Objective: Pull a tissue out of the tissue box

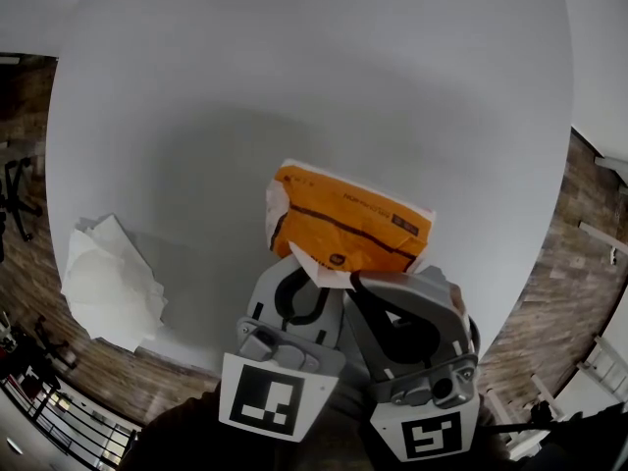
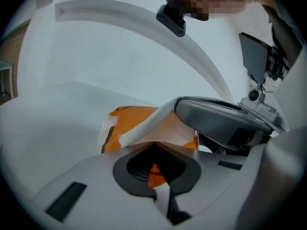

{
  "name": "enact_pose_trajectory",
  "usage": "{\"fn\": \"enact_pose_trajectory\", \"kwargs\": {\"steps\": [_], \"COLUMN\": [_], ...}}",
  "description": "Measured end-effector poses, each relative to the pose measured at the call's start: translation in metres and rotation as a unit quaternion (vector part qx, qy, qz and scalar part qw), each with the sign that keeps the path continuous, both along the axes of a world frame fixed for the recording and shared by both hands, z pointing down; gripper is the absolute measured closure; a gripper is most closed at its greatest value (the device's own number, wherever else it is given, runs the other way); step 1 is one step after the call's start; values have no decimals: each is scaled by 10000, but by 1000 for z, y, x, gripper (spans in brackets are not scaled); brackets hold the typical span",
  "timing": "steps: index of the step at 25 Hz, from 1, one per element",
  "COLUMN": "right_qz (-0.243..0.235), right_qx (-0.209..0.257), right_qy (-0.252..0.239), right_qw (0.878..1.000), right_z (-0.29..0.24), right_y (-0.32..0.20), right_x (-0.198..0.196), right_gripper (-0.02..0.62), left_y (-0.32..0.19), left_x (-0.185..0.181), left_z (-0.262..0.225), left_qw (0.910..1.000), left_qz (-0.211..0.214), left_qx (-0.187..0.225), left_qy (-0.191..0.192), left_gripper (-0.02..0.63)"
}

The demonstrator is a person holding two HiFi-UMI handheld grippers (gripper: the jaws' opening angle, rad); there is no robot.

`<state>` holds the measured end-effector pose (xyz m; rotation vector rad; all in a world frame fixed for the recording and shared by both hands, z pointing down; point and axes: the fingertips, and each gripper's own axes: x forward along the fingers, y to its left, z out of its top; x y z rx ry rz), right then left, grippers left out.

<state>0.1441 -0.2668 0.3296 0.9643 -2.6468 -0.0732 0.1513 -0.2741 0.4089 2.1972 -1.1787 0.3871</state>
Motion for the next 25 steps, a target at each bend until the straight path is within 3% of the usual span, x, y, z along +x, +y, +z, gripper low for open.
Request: {"fn": "enact_pose_trajectory", "kwargs": {"steps": [5, 12, 25], "right_qz": [-16, 290, 257], "right_qx": [266, -519, -895], "right_qy": [-149, 251, 489], "right_qw": [9995, 9979, 9945], "right_z": [-13, 39, 69], "right_y": [6, -3, -4], "right_x": [0, 13, 16], "right_gripper": [591, 592, 574], "left_y": [1, 1, -1], "left_x": [1, 5, 6], "left_z": [-3, 9, 26], "left_qw": [10000, 9998, 9994], "left_qz": [-14, 122, 94], "left_qx": [45, -106, -307], "left_qy": [25, -75, -102], "left_gripper": [606, 606, 606]}}
